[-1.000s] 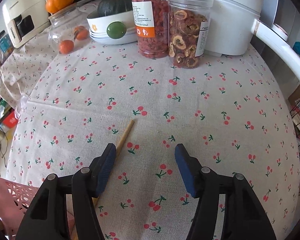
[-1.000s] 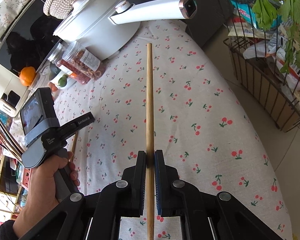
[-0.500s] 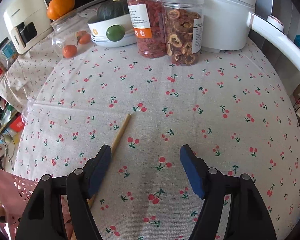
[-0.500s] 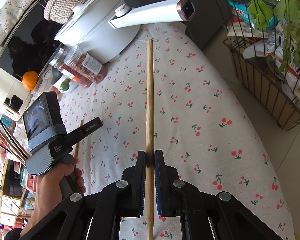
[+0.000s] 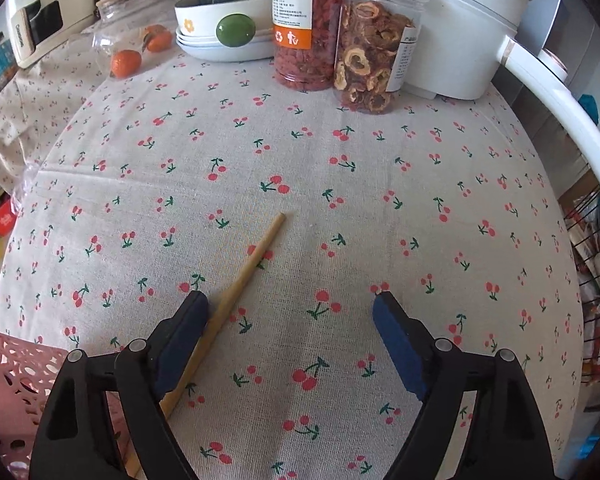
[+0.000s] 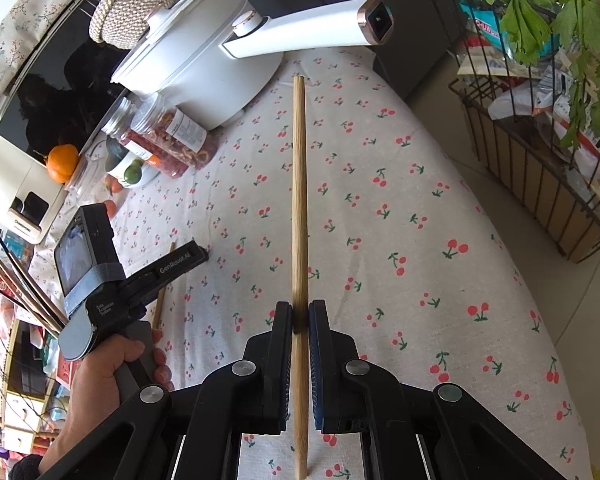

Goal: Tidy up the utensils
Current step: 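Grasp the last wooden chopstick with the left tool while the right tool holds its chopstick, then carry both wooden chopsticks to the pink basket and lower them in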

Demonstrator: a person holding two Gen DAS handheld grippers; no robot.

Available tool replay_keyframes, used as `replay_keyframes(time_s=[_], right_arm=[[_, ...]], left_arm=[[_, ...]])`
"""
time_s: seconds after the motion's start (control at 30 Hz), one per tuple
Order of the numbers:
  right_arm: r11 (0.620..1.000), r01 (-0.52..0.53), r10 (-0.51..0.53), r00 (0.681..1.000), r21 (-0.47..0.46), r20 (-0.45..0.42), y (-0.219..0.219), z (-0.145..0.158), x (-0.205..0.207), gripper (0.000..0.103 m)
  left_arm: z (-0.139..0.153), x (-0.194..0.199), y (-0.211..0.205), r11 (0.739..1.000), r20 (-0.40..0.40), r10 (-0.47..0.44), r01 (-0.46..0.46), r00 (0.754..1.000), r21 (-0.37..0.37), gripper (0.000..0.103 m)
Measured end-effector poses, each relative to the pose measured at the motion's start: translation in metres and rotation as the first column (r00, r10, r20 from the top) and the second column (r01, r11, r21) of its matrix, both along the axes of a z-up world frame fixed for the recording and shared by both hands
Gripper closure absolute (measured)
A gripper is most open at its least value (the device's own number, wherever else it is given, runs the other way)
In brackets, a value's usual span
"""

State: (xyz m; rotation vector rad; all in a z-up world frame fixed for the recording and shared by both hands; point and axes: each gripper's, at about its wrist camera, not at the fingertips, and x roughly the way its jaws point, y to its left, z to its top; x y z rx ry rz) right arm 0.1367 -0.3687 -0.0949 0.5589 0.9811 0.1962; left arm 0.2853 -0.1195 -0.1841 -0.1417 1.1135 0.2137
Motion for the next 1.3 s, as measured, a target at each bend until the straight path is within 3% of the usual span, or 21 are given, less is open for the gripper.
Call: replay_keyframes(time_s=[0.03,0.13,0.2,0.3,0.53,0.8,1.07,1.3], right_arm=[[1.000,0.001,-0.001,1.000,0.000,0.001,-0.001,0.000,0.000,0.098],[1.000,0.004,-0.004,1.000,-0.002,0.006,0.000,0.002,0.000,0.098],[1.000,0.003,-0.003,1.000,-0.006,0.011,0.000,0.003,-0.001,0.098],[1.000,0.006,-0.005,1.000,-0.014,0.016,0.001,0.005,-0.002,0.098],[1.000,0.016,-0.015,0.999,-0.013,0.049,0.002,0.016,-0.010,0.098],[0.999,0.035,-0.030,0.991,-0.040,0.128,0.009,0.038,-0.034,0.098],[0.996,0.014,0.009,0.968,-0.091,0.249,0.033,0.075,-0.062,0.098],[0.989,-0.015,0.067,0.930,-0.144,0.362,0.063,0.111,-0.081,0.098]], left_arm=[[0.001,-0.004,-0.005,1.000,-0.001,-0.014,0.014,1.000,-0.002,0.025],[0.005,-0.010,-0.015,0.998,-0.006,-0.068,0.068,0.998,-0.006,0.049],[0.007,-0.015,-0.021,0.994,-0.011,-0.109,0.109,0.994,-0.005,0.073],[0.010,-0.020,-0.029,0.986,-0.028,-0.165,0.165,0.986,0.001,0.090],[0.021,-0.049,-0.032,0.961,-0.031,-0.261,0.256,0.965,-0.103,0.098],[0.076,-0.111,-0.042,0.905,0.107,-0.391,0.403,0.914,-0.134,0.098],[0.151,-0.185,-0.022,0.839,0.319,-0.498,0.540,0.807,-0.057,0.098],[0.212,-0.237,0.023,0.821,0.510,-0.484,0.570,0.711,-0.017,0.098]])
